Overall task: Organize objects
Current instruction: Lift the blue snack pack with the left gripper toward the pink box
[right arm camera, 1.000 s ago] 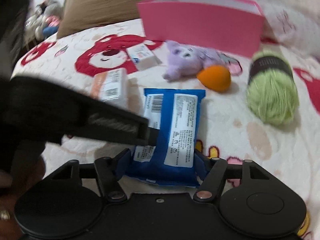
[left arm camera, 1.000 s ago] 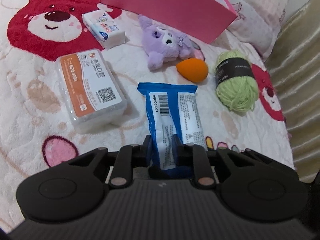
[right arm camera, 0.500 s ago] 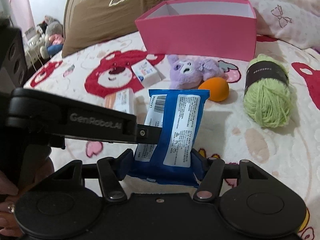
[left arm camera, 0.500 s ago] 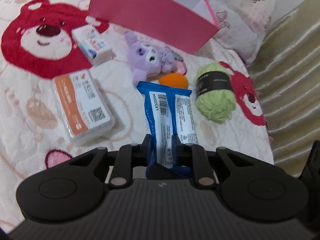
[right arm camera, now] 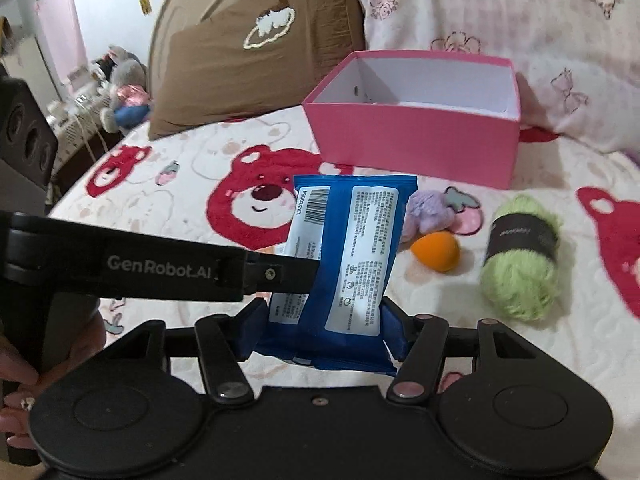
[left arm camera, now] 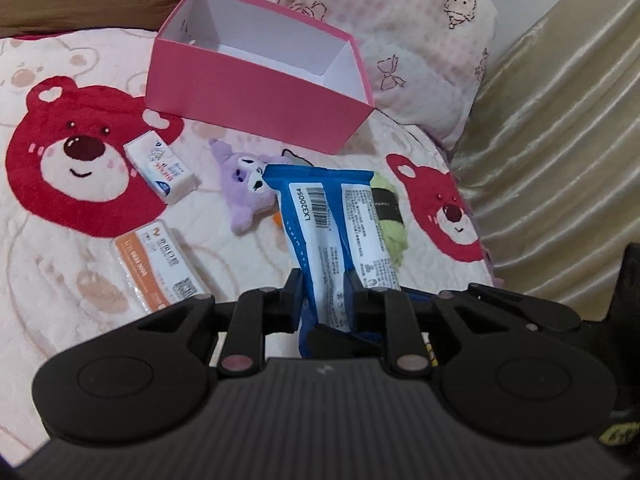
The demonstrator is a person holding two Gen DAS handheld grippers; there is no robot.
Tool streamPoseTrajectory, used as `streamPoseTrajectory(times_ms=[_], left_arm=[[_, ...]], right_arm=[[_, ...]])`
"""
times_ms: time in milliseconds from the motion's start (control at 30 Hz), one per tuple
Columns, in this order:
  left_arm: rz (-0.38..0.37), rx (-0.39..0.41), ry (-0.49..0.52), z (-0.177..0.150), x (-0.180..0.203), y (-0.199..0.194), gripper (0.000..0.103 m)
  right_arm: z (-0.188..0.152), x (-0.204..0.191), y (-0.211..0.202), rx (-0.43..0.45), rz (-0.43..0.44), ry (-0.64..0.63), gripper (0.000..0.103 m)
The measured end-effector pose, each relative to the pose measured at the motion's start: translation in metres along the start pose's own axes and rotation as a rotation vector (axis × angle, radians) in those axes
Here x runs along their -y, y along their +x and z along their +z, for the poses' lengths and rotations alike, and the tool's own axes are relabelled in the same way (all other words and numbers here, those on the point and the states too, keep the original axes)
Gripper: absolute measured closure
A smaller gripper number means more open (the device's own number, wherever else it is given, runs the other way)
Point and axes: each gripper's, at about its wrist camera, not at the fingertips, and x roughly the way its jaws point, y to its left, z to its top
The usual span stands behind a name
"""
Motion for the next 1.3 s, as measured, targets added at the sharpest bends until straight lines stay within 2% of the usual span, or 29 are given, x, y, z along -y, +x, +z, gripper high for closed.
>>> streamPoseTrajectory(times_ms=[100,167,300,433,633,733,833,933,1200,1300], left_arm=[[0.001,-0.027,-0.05,0.014,0.001,-0.001,0.085],[0.02,-0.01,-0.067,0.018,0.003,-0.008,0.085],[0.058,0.021,-0.036,0.022,0.011,-0.019,0.085],[0.054,0.021,-0.048,0.037,0.011,-0.023,0.085],[0.065,0.0,-0.057,0.067,0.023,-0.022,0.085],[0.05,-0.015,-0.019,0.083,0.028,-0.022,0.085],[0.03,-0.022,-0.018,0.1,0.031,-0.021,0.085],[0.042,-0.015,0.01,0.115,0.037,-0.019,0.085],[0.063,0.019,0.056,0.159,0.039,0.005,0.085],[0.066,0.022,0.055,0.177,0.034,0.021,0.085]], right_arm=[[0.01,-0.002,-0.003,-0.012,-0.035,0.001,0.038],[0.018,0.0,-0.005,-0.023,-0.027,0.014,0.038],[0.03,0.0,-0.011,-0.005,0.018,0.008,0.038],[0.04,0.002,-0.012,-0.007,0.04,0.04,0.038],[0.066,0.009,-0.015,-0.013,0.034,0.08,0.039],[0.084,0.015,-0.016,-0.041,0.041,0.118,0.039],[0.101,0.015,-0.021,-0.048,0.012,0.075,0.04],[0.118,0.021,-0.022,-0.053,0.014,0.079,0.041],[0.144,0.039,-0.006,0.04,0.001,0.074,0.044],[0.156,0.049,0.004,0.064,-0.008,0.061,0.054]])
